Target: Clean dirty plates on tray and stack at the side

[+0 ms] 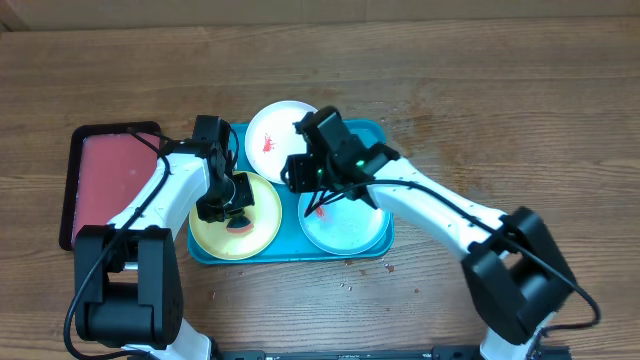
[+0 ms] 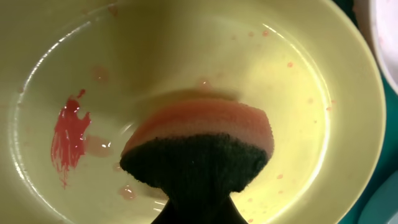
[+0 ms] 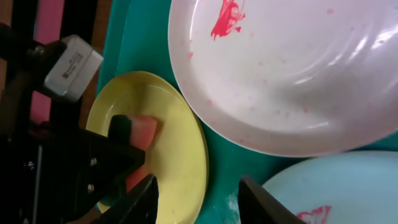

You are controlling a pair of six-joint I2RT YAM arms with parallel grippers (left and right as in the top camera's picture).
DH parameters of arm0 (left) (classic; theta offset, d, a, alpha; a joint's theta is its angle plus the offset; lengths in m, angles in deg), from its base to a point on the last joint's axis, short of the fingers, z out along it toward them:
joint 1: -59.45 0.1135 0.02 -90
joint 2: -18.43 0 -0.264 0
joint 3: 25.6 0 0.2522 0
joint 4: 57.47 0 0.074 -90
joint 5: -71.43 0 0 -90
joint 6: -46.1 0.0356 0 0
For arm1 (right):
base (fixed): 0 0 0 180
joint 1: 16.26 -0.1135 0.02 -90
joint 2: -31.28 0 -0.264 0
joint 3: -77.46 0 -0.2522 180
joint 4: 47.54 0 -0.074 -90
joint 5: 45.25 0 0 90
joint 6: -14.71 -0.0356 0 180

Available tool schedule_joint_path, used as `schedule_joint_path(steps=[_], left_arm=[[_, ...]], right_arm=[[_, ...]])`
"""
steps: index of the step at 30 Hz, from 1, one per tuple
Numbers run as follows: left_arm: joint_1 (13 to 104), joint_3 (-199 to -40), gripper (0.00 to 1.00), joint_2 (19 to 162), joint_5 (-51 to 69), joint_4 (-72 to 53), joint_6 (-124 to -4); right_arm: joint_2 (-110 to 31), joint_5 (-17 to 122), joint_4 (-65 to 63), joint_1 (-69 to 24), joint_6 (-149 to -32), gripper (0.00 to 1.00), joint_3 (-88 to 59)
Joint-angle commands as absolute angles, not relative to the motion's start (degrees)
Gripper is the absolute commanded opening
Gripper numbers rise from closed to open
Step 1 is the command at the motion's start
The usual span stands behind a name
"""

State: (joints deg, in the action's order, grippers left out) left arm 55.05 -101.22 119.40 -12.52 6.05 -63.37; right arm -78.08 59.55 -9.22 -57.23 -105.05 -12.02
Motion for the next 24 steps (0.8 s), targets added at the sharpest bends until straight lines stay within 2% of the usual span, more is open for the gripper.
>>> schedule_joint_path(steps=[1, 13, 17, 18, 19, 20, 24], left_arm=[[54.94, -101.16, 0.04, 119.57, -11.45, 5.83, -62.05], [54.94, -101.16, 0.04, 119.57, -11.43, 4.84, -61.88], [54.94, -101.16, 0.05, 119.57, -11.43, 4.82, -61.86], [54.94, -101.16, 0.07, 119.57, -11.43, 4.78, -61.86], [54.94, -101.16, 0.14, 119.59, -11.41, 4.78, -61.86], [54.94, -101.16, 0.18, 119.57, -10.86, 4.76, -61.33], [54.92, -101.11, 0.24, 119.57, -7.52, 4.06, -58.47]], right_arm=[[-82.37, 59.79, -10.38, -58.76, -105.36, 0.42, -11.72], [-88.27, 56.10, -13.57, -63.13, -106.84, 0.42, -11.72], [-88.29, 56.12, -13.57, -63.13, -106.91, 0.30, -11.72], [-88.34, 56.06, -13.57, -63.13, -106.89, 0.29, -11.72], [-88.34, 55.23, -13.29, -63.13, -106.93, 0.26, -11.72], [-88.34, 53.78, -12.65, -63.13, -107.09, 0.21, -11.72], [-88.34, 53.76, -12.61, -63.13, -107.09, 0.14, -11.72]])
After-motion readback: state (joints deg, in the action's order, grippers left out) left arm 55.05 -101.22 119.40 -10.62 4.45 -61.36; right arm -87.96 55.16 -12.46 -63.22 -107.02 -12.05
